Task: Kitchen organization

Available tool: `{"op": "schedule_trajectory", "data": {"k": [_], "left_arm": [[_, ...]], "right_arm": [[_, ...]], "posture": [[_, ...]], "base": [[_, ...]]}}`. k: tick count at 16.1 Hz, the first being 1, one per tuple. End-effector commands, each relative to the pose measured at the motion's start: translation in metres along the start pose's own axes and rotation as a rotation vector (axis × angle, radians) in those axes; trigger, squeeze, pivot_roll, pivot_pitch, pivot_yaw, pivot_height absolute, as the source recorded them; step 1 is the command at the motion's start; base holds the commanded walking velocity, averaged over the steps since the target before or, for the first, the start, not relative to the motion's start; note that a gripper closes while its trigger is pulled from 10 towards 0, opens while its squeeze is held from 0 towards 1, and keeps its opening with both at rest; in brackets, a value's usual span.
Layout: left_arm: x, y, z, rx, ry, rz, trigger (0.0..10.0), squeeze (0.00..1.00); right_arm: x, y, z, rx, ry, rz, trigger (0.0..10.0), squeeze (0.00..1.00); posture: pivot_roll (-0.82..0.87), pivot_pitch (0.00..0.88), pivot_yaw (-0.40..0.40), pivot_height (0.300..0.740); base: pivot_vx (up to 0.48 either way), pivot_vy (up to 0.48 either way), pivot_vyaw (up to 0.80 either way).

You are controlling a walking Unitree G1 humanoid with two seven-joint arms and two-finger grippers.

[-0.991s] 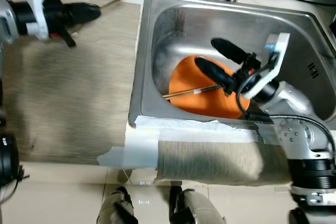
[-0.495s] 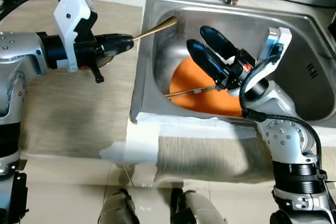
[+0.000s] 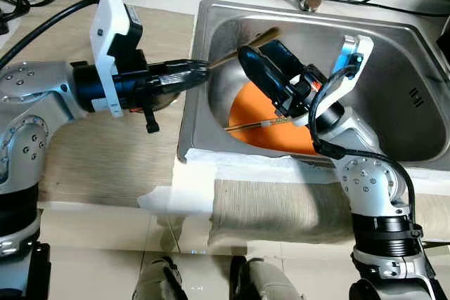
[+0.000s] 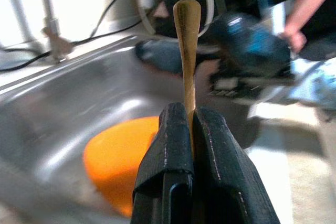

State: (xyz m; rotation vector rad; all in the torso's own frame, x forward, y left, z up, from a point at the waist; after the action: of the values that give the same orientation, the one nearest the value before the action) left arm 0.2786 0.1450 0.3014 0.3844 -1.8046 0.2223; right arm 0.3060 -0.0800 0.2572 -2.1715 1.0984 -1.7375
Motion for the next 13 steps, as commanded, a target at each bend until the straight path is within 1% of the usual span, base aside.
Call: {"op": "schedule_trajectory", "data": {"k": [1,2,3,4,5,6,7,8,13], "left_arm": [[0.004,-0.003,0.012,-0.060,0.013,0.038,0.0,0.00],[0.004,-0.003,0.014,-0.062,0.019,0.046,0.0,0.00],[0.004,-0.005,0.018,-0.071,0.038,0.065,0.0,0.00],[0.004,-0.006,0.021,-0.073,0.044,0.066,0.0,0.00],[0.002,-0.007,0.024,-0.072,0.056,0.065,0.0,0.00],[-0.002,-0.009,0.025,-0.061,0.072,0.060,0.0,0.00],[-0.003,-0.009,0.025,-0.058,0.076,0.059,0.0,0.00],[-0.005,-0.008,0.025,-0.051,0.086,0.057,0.0,0.00],[-0.012,-0.005,0.028,-0.051,0.108,0.033,0.0,0.00]], "right_arm": [[-0.002,0.000,0.000,-0.002,-0.043,-0.008,10.0,1.00],[-0.003,0.000,0.000,0.003,-0.055,-0.015,10.0,0.98],[-0.005,0.001,-0.002,0.014,-0.077,-0.027,10.0,0.14],[-0.006,0.001,-0.003,0.019,-0.083,-0.030,10.0,0.00],[-0.008,0.002,-0.005,0.025,-0.094,-0.032,10.0,0.00],[-0.009,0.003,-0.005,0.027,-0.095,-0.038,8.6,0.00],[-0.010,0.004,-0.006,0.027,-0.095,-0.040,4.5,0.00],[-0.010,0.005,-0.005,0.028,-0.097,-0.042,0.0,0.00],[-0.009,0.005,-0.008,0.051,-0.110,-0.032,0.0,0.00]], "posture": [[-0.09,0.137,-0.077,0.740],[-0.09,0.137,-0.076,0.740],[-0.09,0.138,-0.076,0.740],[-0.09,0.138,-0.076,0.740],[-0.09,0.139,-0.076,0.740],[-0.09,0.139,-0.078,0.740],[-0.09,0.139,-0.078,0.740],[-0.09,0.138,-0.079,0.740],[-0.09,0.139,-0.079,0.740]], "base": [[0.000,0.000,0.00],[0.000,0.000,0.00],[0.000,0.000,0.00],[0.000,0.000,0.00],[0.000,0.000,0.00],[0.000,0.000,0.00],[0.000,0.000,0.00],[0.000,0.000,0.00],[0.000,0.000,0.00]]}}
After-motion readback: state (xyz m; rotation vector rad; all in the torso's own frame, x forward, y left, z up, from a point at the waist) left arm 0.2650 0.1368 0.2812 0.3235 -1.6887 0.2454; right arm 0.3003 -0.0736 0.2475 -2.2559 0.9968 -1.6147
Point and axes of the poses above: a point about 5 cm out from each wrist's last joint towards the gripper, its own y axis pointing back from the gripper into the wrist, its own x axis along the axis of the wrist's last joint, z = x × y, the point moved 2 cm from there along -y, pointing out of the wrist towards the gripper, and after that the axes turned 4 degrees about -y, right-handed, at the moved point
